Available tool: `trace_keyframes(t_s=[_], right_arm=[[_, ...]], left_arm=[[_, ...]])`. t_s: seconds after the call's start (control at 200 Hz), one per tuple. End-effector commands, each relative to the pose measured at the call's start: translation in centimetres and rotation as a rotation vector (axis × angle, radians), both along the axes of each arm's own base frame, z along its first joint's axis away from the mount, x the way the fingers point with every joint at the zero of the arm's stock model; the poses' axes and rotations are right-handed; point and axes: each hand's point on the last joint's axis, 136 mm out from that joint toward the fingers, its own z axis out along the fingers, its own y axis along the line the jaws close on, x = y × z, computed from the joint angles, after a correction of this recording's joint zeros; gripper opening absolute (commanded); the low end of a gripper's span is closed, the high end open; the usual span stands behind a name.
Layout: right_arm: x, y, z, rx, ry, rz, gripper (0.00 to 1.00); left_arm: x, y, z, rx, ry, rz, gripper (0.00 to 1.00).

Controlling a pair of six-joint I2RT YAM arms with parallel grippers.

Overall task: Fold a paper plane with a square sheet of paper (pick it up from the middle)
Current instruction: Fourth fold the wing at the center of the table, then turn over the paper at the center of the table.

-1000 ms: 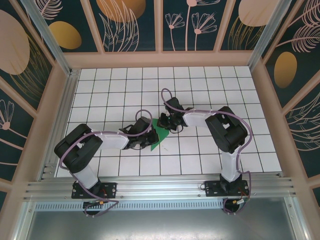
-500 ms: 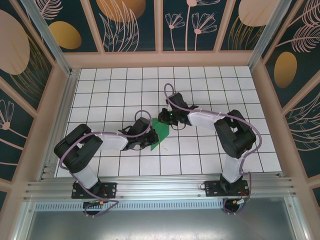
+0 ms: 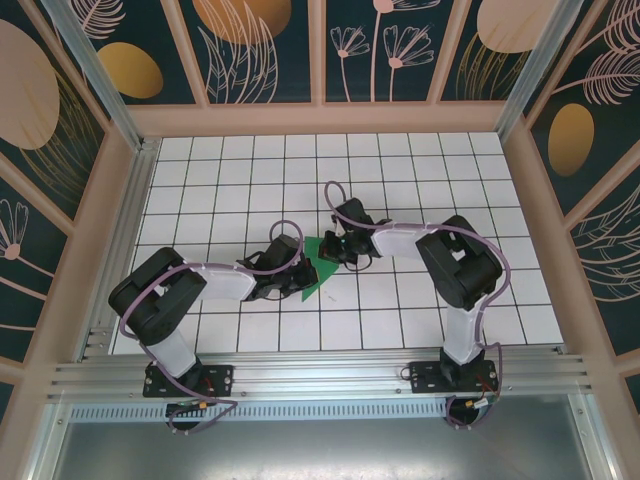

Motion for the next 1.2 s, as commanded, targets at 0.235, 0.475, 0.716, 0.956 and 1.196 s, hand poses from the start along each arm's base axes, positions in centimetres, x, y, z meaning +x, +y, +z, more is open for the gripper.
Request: trace_keyframes(t_s=[0.235,0.475,0.716,0.956,1.196], right_arm=[[4.4,-3.2,-1.7,-0.076,-0.040,-0.075,0.08],[7.2,-4.7,-1.8,-0.084,-0.074,-0.110,0.10],[9.9,-6.4,-1.5,-0.100,-0.114,-0.149,0.10],[11.4,-6.2,2.9,-0.056,-0.201,-0.145,0.15],[7.1,-6.2,6.8,0.010,-0.246,-0.103,0.44]], left_arm=[[-4.1,3.1,-5.2,0.122,0.170,-0.024,0.00],[-4.7,3.4,-5.6,0.121,0.184,-0.023,0.00],[-4.9,3.5,-5.7,0.117,0.188,-0.022,0.00],[-3.6,2.1,-3.9,0.078,0.141,-0.043,0.02],[0.6,-0.6,5.7,-0.073,-0.083,-0.029,0.33]])
